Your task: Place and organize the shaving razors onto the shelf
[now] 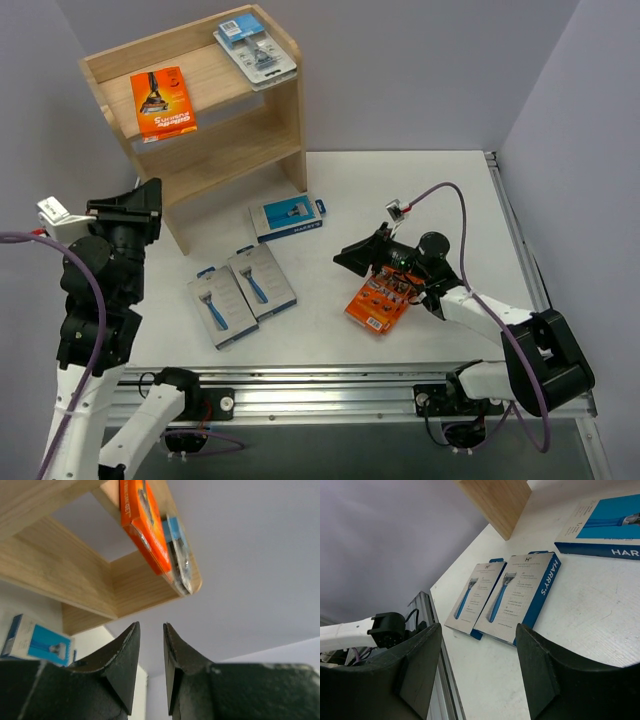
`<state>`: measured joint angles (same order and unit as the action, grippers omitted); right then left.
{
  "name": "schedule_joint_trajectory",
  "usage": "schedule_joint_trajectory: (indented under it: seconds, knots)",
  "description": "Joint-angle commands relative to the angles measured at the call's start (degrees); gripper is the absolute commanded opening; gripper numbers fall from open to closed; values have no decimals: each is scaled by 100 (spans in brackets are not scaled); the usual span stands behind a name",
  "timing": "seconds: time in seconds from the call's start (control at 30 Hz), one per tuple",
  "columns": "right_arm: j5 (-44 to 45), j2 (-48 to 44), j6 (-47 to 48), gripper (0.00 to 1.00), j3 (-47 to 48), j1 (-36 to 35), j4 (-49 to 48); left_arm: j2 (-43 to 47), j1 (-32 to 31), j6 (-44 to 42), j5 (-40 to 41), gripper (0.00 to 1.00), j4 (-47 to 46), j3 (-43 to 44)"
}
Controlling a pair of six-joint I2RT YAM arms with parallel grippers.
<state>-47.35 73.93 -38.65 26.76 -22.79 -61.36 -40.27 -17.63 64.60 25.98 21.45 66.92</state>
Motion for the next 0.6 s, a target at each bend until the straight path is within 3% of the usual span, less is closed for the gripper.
schedule_joint_trajectory:
  seconds: [0.0,0.03,0.07,0.1,0.13,0.17,0.33,0.57]
  knots:
    - [-186,-10,-81,56,171,37,-245,-147,1144,815,-1928,34,-1209,-178]
    - [-187,-10,-72,56,163,37,-236,-226,1556,1079,-2487,34,-1492,-449]
    - [-187,-19,-81,56,162,37,-201,-418,2431,1577,-3066,33,-1791,-590]
    - [-195,-36,-72,56,162,37,-174,-533,2744,1791,-3560,33,-2542,-714]
    - [-187,-45,-37,56,162,37,-139,-639,2939,1924,-4174,33,-2793,-793]
    - [-187,-54,-20,56,162,37,-69,-753,3106,1986,-4293,33,-2978,-838]
    - [-134,7,77,55,180,37,54,-912,3116,1837,-4557,35,-3445,-601]
    - [-116,130,148,55,215,37,203,-1378,3204,2426,-5094,38,-4184,-513]
